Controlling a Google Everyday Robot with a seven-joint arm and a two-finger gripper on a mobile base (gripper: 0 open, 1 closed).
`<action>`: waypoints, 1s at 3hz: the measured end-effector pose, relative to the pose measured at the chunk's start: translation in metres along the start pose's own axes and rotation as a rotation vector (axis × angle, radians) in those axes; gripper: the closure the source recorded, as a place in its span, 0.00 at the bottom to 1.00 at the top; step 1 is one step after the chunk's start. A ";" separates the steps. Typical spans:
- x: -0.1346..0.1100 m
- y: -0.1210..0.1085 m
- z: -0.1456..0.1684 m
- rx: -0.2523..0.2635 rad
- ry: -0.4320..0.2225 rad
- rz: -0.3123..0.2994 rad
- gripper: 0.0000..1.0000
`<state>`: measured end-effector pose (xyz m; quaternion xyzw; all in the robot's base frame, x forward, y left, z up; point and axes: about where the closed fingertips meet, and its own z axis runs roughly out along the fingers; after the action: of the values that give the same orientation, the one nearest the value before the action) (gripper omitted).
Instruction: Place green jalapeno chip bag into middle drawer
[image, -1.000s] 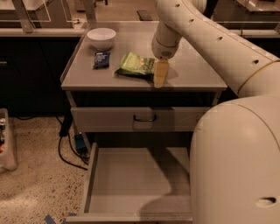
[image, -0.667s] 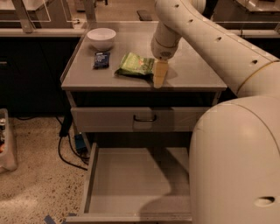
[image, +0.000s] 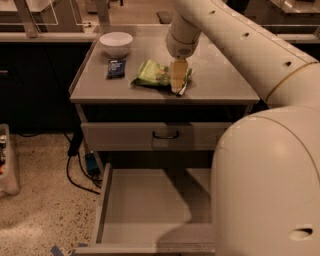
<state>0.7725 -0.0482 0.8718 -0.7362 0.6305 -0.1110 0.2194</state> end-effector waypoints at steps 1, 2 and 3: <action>-0.019 -0.005 0.004 -0.003 -0.024 -0.029 0.00; -0.037 -0.014 0.034 -0.026 -0.061 -0.042 0.00; -0.037 -0.015 0.034 -0.025 -0.062 -0.042 0.00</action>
Offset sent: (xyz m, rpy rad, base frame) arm 0.0220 0.0548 -0.0183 0.0487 0.0295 0.0825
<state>0.7943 -0.0036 0.8527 -0.7550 0.6093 -0.0845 0.2272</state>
